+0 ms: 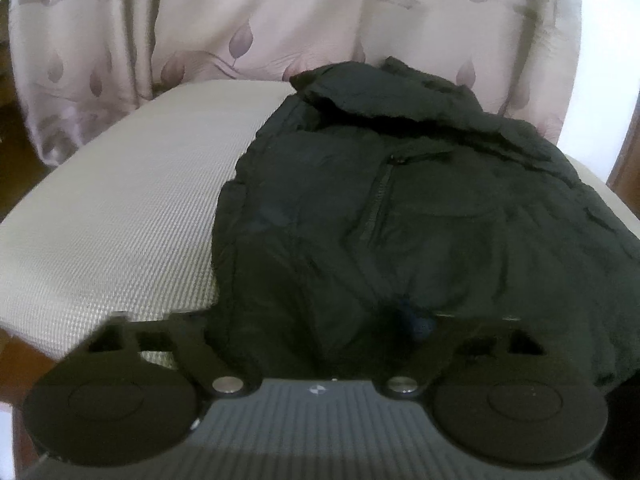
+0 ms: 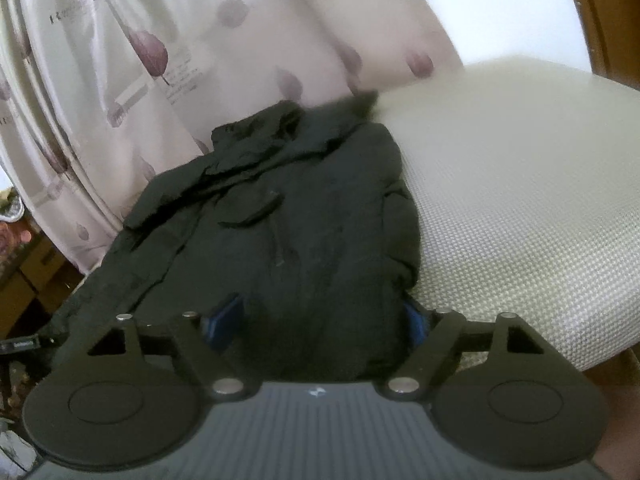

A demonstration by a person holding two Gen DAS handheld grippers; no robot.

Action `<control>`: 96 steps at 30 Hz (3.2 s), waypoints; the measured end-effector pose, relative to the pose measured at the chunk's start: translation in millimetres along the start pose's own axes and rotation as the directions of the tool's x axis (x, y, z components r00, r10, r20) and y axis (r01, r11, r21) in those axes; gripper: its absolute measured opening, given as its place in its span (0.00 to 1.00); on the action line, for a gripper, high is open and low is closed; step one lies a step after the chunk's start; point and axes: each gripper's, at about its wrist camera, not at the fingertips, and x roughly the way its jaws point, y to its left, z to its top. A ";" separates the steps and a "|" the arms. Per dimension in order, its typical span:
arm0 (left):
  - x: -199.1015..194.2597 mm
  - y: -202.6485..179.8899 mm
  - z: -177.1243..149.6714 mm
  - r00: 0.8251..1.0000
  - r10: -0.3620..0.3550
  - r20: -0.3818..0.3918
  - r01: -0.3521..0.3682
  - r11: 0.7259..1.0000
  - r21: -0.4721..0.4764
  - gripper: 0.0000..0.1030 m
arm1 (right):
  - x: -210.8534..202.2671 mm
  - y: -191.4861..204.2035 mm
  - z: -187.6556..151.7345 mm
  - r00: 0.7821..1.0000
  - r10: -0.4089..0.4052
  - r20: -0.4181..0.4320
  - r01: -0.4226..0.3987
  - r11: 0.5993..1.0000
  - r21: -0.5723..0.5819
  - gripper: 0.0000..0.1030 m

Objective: Fold large clothes

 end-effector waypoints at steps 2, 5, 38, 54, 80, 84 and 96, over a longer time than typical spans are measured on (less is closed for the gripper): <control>-0.4 1.7 4.7 0.999 -0.033 -0.010 0.033 0.999 -0.016 0.20 | 0.6 -3.4 -2.1 1.000 -0.006 -0.002 0.006 1.000 0.020 0.21; -3.0 2.2 8.3 0.999 -0.050 0.000 0.050 0.998 -0.049 0.13 | -1.0 -2.9 -4.2 1.000 0.019 0.003 -0.019 0.999 0.050 0.16; -35.4 23.4 0.3 0.991 -0.126 0.053 0.134 0.973 -0.188 0.10 | -22.9 -19.2 -15.1 0.979 0.205 0.019 -0.203 0.946 0.252 0.13; -118.0 28.7 -15.9 0.962 -0.182 0.205 0.243 0.912 -0.330 0.10 | -88.5 -16.0 -29.1 0.937 0.320 0.141 -0.349 0.859 0.375 0.13; -85.1 8.5 136.4 0.918 -0.111 0.382 0.262 0.891 -0.370 0.12 | -27.8 -15.5 128.3 0.896 0.357 0.265 -0.434 0.832 0.345 0.14; -50.9 11.1 161.0 0.931 -0.082 0.356 0.232 0.886 -0.402 0.14 | 8.8 -14.4 156.1 0.910 0.339 0.239 -0.406 0.846 0.345 0.14; 38.7 -2.8 205.9 0.960 0.026 0.278 0.079 0.930 -0.360 0.21 | 109.6 -27.4 184.0 0.959 0.231 0.162 -0.278 0.877 0.392 0.15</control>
